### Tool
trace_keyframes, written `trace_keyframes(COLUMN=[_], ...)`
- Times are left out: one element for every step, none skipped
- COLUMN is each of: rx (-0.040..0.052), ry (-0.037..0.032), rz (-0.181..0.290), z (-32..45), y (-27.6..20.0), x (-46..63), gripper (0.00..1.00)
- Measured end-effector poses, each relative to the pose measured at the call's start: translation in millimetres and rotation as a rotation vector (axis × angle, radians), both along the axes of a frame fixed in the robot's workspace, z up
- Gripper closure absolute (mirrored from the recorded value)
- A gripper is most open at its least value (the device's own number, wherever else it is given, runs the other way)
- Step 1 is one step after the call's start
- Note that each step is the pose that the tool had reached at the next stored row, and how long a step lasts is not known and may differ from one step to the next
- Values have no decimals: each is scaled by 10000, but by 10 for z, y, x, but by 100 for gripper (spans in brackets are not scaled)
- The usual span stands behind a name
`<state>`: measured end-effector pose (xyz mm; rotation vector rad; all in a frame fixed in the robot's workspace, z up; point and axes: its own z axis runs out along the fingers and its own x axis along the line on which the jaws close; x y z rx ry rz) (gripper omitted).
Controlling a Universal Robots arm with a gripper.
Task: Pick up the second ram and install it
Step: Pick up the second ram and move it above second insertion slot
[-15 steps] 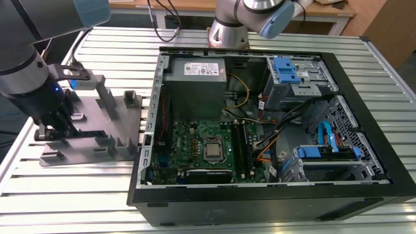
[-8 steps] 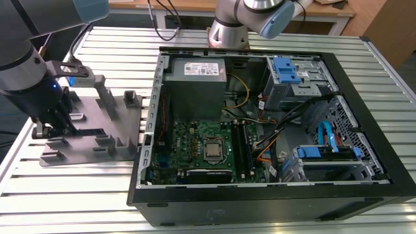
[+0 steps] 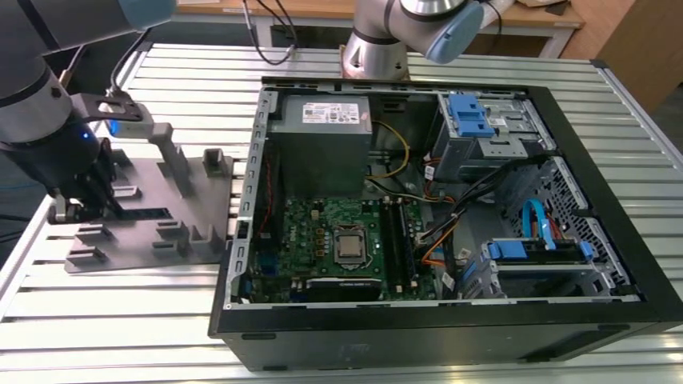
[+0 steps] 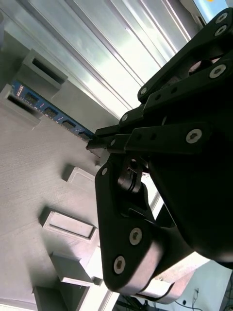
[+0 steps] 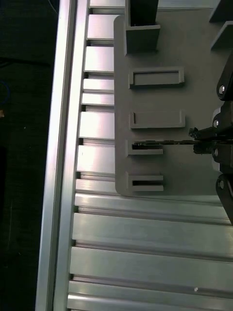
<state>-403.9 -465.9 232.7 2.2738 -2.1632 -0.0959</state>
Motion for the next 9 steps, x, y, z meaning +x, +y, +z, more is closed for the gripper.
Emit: trace_keyframes(rx=[0, 0, 0, 0, 0, 0, 0, 0, 0], ry=[0, 0, 0, 0, 1, 0, 0, 0, 0], rz=[0, 0, 0, 0, 0, 0, 0, 0, 0], z=[10, 20, 29, 37, 47, 56, 64, 73, 83], y=[0, 0, 0, 0, 0, 0, 0, 0, 0], x=[0, 0, 0, 0, 0, 0, 0, 0, 0], gripper=[89, 89, 89, 89, 89, 89, 89, 89, 89])
